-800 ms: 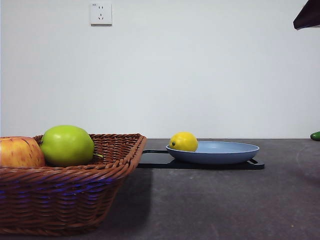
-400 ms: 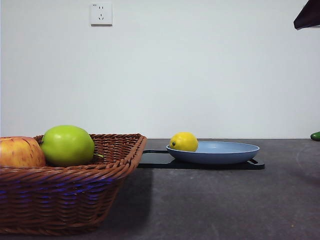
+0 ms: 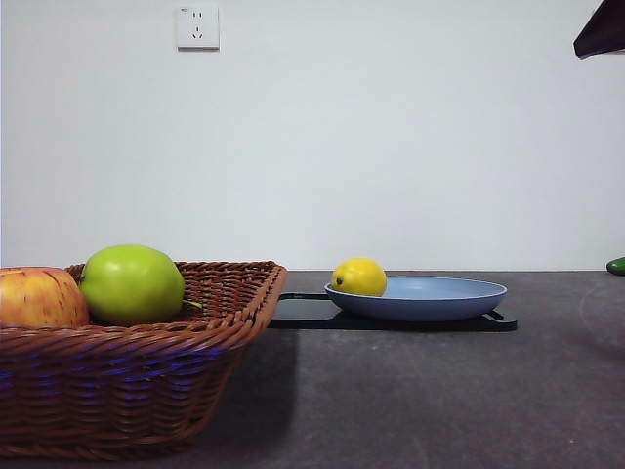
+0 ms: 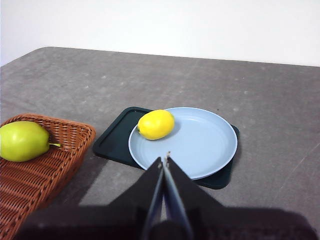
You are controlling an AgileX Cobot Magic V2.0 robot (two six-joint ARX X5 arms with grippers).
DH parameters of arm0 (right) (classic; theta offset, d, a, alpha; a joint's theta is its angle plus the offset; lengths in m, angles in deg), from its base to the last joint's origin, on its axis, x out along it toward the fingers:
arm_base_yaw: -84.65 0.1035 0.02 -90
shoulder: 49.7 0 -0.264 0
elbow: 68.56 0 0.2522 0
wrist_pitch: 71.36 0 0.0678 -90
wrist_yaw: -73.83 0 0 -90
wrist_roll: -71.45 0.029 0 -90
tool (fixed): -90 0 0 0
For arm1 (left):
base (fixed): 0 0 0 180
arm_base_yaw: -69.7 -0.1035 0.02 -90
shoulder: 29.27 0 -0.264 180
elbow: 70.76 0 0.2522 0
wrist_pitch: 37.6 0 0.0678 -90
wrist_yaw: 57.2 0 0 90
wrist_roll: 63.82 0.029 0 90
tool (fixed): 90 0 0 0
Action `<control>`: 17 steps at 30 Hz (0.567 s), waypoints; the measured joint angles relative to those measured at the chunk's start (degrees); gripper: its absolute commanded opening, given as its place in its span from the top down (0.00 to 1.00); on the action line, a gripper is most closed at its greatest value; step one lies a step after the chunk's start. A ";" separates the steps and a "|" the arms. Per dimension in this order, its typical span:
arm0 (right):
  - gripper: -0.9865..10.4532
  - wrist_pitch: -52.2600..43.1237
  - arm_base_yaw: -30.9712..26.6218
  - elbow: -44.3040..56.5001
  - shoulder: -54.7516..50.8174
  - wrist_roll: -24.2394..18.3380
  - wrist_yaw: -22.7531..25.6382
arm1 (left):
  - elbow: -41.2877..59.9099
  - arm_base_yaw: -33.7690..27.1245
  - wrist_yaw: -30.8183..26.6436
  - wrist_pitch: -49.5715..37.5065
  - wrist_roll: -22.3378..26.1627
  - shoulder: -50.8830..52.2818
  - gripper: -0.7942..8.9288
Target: Take the lemon from the basket,put the lemon in the plate,hand out the plate
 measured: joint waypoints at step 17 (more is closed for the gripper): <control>0.91 0.24 -0.11 0.00 -0.46 -0.85 0.46 | 0.00 0.00 0.00 -0.02 0.00 0.00 0.91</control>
